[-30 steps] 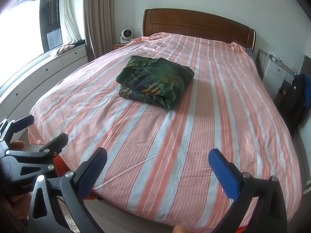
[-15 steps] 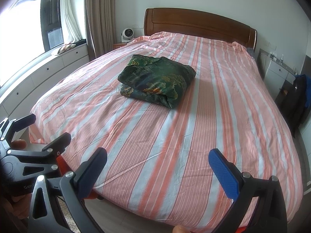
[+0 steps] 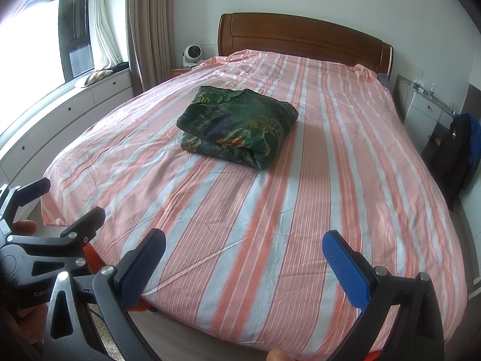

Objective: Fold large clothes

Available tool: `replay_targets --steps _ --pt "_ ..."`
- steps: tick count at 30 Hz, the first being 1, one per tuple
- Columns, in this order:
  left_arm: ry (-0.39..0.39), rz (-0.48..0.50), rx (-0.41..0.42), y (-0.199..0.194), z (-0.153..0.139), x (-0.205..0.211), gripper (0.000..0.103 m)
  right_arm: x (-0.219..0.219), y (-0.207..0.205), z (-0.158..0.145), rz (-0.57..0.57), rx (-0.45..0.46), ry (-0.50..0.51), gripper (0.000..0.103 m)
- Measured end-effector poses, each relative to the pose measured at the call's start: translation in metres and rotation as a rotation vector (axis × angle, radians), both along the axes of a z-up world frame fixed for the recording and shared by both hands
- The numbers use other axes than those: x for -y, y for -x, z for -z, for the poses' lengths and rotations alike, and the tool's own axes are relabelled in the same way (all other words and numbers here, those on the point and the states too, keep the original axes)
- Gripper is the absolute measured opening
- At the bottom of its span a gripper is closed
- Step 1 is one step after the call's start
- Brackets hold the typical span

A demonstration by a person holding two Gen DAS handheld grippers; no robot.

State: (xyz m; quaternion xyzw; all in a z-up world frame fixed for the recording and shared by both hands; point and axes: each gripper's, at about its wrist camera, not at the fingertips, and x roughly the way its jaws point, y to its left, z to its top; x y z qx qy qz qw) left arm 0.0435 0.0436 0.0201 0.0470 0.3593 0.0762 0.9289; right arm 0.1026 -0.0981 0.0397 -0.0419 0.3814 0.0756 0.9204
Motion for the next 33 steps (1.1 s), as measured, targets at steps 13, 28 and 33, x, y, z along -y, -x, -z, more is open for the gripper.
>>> replay_targets --steps 13,28,33 --pt "0.022 0.003 -0.019 -0.013 0.0 -0.002 0.103 0.002 -0.003 -0.001 0.028 0.01 0.027 0.103" --pt "0.024 0.016 -0.041 -0.018 0.004 0.003 0.103 0.006 -0.005 0.003 0.051 0.006 0.044 0.103" --pt "0.03 0.013 -0.03 -0.018 0.005 0.004 0.103 0.006 -0.005 0.004 0.053 0.006 0.042 0.103"
